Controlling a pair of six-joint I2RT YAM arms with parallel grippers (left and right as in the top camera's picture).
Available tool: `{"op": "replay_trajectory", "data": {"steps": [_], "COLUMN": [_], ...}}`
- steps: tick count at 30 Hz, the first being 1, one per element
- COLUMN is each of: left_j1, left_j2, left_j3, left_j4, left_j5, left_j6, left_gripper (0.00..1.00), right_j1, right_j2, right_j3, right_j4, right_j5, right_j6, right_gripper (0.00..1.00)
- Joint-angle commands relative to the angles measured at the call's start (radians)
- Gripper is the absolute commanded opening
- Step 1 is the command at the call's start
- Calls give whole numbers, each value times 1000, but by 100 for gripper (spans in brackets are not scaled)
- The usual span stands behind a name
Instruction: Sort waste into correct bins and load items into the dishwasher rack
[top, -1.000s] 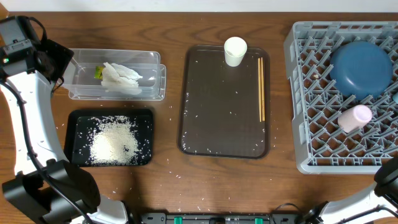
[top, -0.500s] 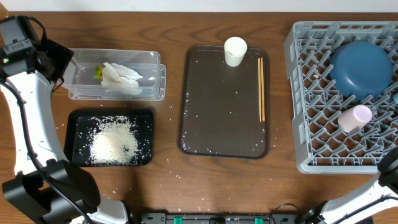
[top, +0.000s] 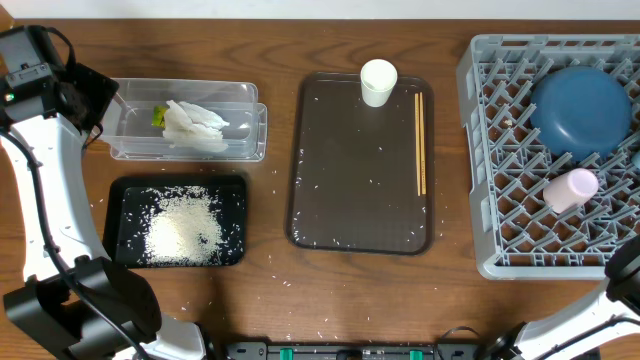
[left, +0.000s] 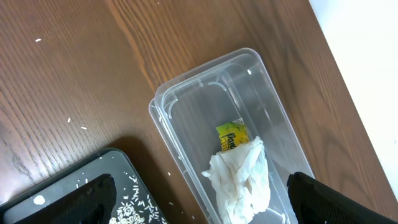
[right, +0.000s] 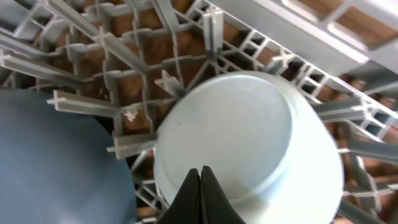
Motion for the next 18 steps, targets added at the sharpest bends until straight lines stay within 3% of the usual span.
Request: {"op": "replay_trajectory", "data": {"steps": [1, 12, 16, 18], "left_j1": [2, 2, 2, 2], "left_j2": [-7, -7, -7, -7], "left_j3": [5, 5, 5, 5], "left_j4": [-3, -2, -3, -3], "left_j5": [-2, -2, -2, -2], "left_j6": [-9, -9, -9, -9], "left_gripper": [91, 91, 91, 91], "right_j1": [-14, -26, -26, -26], "right_j2": [15, -76, -153, -189], "right_j3": [-32, -32, -32, -32], "right_j4": [-82, -113, -108, -105], "right_j5": [144, 130, 109, 109], "right_j6": [-14, -1, 6, 22], "right_gripper": [1, 4, 21, 45]}}
